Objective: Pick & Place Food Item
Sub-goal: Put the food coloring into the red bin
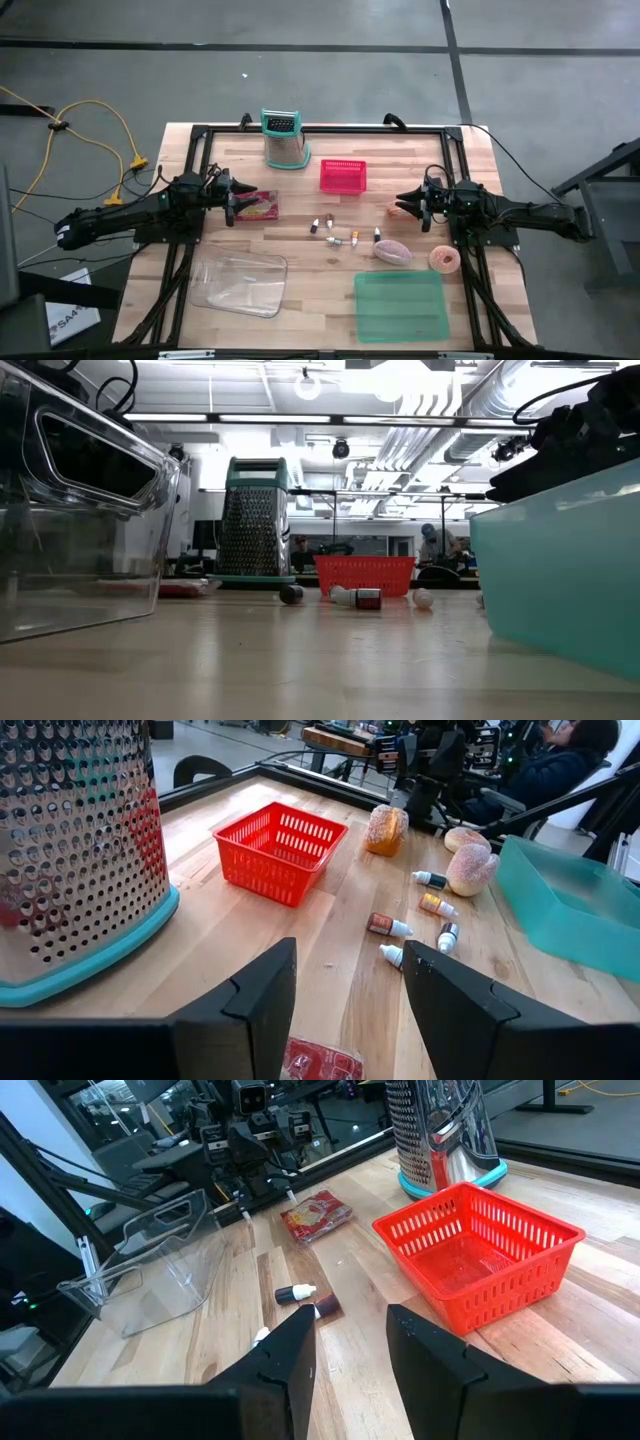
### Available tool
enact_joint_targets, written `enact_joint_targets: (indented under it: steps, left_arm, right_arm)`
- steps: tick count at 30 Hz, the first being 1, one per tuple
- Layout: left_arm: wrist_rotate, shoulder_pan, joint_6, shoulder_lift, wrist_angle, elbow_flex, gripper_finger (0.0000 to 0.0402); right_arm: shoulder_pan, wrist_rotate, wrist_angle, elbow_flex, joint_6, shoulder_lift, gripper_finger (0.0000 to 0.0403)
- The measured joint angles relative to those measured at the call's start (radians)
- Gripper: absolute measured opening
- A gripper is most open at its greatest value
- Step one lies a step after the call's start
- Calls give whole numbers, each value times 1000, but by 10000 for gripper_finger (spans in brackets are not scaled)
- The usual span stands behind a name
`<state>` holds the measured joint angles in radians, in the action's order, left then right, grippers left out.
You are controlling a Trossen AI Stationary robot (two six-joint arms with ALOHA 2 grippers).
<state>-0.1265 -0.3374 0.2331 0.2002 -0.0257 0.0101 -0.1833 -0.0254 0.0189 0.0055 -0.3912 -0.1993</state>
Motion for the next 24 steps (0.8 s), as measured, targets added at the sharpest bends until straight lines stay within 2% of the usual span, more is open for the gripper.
enact_joint_targets:
  steps: [7, 12, 18, 24]
  left_arm:
    - [2, 0, 11, 8, -5, 26, 179]
    - [8, 0, 7, 90, -1, 121, 179]
    - [40, 1, 31, 310, 9, 278, 179]
    - [28, 9, 67, 564, 45, 464, 179]
  right_arm:
    - [0, 0, 0, 0, 0, 0, 114]
    - [0, 0, 0, 0, 0, 0, 114]
    - [0, 0, 0, 0, 0, 0, 114]
    - [0, 0, 0, 0, 0, 0, 114]
